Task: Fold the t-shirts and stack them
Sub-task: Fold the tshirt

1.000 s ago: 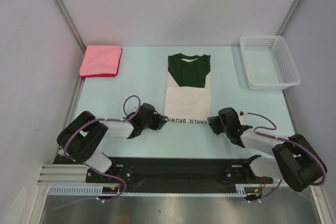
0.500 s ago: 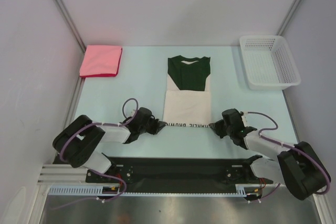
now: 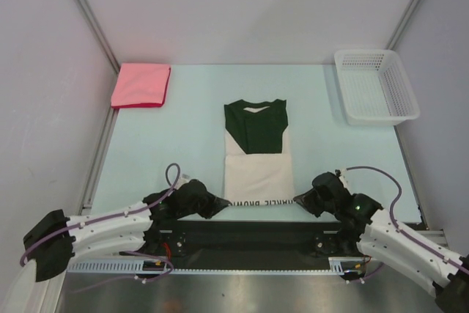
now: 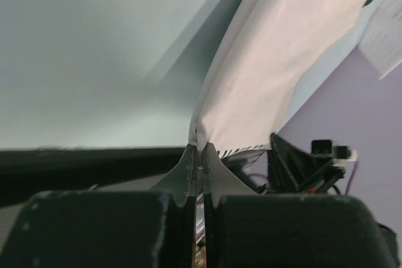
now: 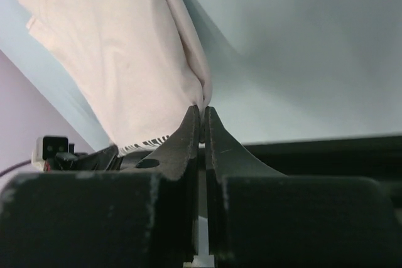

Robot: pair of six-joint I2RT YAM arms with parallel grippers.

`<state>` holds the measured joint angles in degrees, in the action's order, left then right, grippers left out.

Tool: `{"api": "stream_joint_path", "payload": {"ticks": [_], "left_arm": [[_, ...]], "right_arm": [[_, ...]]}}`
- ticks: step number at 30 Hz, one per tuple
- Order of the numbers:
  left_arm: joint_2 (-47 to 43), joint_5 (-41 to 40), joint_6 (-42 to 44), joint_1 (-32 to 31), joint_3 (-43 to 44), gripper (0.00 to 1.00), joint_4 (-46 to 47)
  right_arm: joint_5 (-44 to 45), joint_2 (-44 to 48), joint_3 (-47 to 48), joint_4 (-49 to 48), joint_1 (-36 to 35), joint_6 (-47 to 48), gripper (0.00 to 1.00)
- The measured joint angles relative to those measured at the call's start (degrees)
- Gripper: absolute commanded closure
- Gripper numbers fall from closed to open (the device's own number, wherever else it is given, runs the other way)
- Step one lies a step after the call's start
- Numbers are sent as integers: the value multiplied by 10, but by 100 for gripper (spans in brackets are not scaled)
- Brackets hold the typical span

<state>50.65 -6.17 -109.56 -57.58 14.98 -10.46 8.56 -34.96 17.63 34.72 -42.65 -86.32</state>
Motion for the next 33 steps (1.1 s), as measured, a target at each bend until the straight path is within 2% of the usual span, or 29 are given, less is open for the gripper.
{"api": "stream_joint_path", "payload": {"ticks": [5, 9, 12, 15, 17, 19, 21, 25, 28, 33], "left_arm": [[-52, -17, -29, -88, -24, 100, -65], [-52, -22, -37, -108, -17, 100, -97], [-53, -28, -41, -114, 12, 100, -132], [-56, -59, -37, -114, 70, 100, -183], [-47, -80, -21, -106, 126, 100, -217], [-24, -89, 12, -71, 192, 100, -235], [2, -99, 53, -28, 243, 100, -233], [53, -85, 129, 64, 303, 100, -201], [92, -62, 181, 144, 323, 100, -170], [181, -22, 250, 249, 369, 99, -129]], "right_arm": [[27, 60, 12, 96, -111, -67, 100], [55, 48, 36, 140, -183, -110, 100], [76, 29, 74, 160, -202, -122, 100], [91, 24, 110, 172, -186, -113, 100], [85, 19, 134, 177, -138, -74, 100], [65, 3, 159, 169, -54, -23, 100], [5, -31, 186, 138, 77, 57, 100], [-132, -143, 241, 71, 255, 178, 100], [-218, -280, 325, 24, 301, 252, 100], [-293, -468, 469, -24, 314, 322, 100]]}}
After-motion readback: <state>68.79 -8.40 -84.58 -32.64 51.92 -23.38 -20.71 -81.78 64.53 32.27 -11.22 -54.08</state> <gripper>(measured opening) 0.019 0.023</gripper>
